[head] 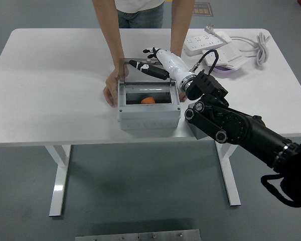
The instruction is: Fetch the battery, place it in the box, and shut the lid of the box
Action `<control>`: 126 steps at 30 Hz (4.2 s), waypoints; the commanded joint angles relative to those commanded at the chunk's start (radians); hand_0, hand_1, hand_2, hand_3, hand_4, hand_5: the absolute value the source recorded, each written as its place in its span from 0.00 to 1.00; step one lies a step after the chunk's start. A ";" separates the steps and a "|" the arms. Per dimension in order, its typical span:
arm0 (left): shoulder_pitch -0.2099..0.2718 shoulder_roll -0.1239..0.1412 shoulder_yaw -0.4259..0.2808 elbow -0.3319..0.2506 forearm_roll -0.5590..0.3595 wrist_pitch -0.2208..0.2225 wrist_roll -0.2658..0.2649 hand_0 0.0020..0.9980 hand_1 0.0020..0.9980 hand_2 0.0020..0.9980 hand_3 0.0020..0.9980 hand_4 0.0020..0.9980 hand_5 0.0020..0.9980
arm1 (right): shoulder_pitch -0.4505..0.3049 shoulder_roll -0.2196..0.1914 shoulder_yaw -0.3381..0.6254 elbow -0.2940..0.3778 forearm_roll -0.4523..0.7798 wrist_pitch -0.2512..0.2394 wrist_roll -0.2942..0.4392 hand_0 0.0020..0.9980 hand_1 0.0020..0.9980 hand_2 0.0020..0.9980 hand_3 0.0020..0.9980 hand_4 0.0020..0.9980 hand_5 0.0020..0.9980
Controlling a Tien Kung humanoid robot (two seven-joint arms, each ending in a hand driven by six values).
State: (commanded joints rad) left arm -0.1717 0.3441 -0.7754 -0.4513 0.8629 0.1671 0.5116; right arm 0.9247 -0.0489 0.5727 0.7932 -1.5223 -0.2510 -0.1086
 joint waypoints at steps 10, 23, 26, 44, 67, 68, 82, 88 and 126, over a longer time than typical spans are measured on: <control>0.003 0.000 0.004 0.001 -0.009 0.005 -0.006 0.69 0.75 0.59 0.50 0.34 0.00 | -0.001 -0.010 -0.028 0.025 -0.013 -0.005 -0.023 1.00 0.86 0.82 0.89 1.00 1.00; 0.013 -0.001 0.016 0.002 -0.028 0.012 -0.014 0.69 0.75 0.59 0.50 0.34 0.00 | 0.011 -0.035 -0.046 0.083 -0.065 0.012 -0.090 0.37 0.42 0.59 0.76 1.00 1.00; 0.012 -0.001 0.017 0.002 -0.030 0.013 -0.016 0.69 0.75 0.59 0.50 0.34 0.00 | 0.010 -0.038 -0.051 0.086 -0.066 0.019 -0.097 0.37 0.42 0.59 0.76 1.00 1.00; 0.014 -0.002 0.014 0.002 -0.025 0.012 -0.012 0.69 0.75 0.59 0.50 0.34 0.00 | 0.004 -0.044 -0.062 0.095 -0.076 0.022 -0.104 0.25 0.36 0.51 0.72 0.97 1.00; 0.036 -0.026 0.037 0.002 -0.065 0.023 -0.022 0.69 0.75 0.59 0.50 0.34 0.00 | -0.219 -0.239 0.283 0.364 -0.086 0.083 -0.035 0.26 0.37 0.52 0.68 0.95 1.00; 0.038 -0.029 0.038 0.002 -0.066 0.023 -0.022 0.69 0.75 0.59 0.50 0.34 0.00 | -0.243 -0.242 0.313 0.388 -0.071 0.089 -0.014 0.26 0.37 0.52 0.68 0.95 1.00; 0.058 -0.045 0.050 0.002 -0.087 0.023 -0.026 0.69 0.75 0.59 0.50 0.34 0.00 | -0.544 -0.192 0.757 0.526 0.319 0.094 0.300 0.29 0.39 0.52 0.64 0.96 1.00; 0.055 -0.045 0.052 0.004 -0.094 0.022 -0.029 0.69 0.75 0.59 0.50 0.33 0.00 | -0.591 -0.165 0.873 0.479 0.480 0.077 0.437 0.38 0.47 0.55 0.63 0.89 0.71; 0.047 -0.044 0.095 0.012 -0.166 0.024 -0.058 0.69 0.75 0.59 0.50 0.31 0.00 | -0.701 -0.138 0.891 0.386 0.584 -0.031 0.664 0.49 0.47 0.53 0.54 0.74 0.43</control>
State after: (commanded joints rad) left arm -0.1247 0.3003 -0.6807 -0.4393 0.6968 0.1912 0.4535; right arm 0.2236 -0.1867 1.4636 1.1794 -0.9381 -0.2823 0.5550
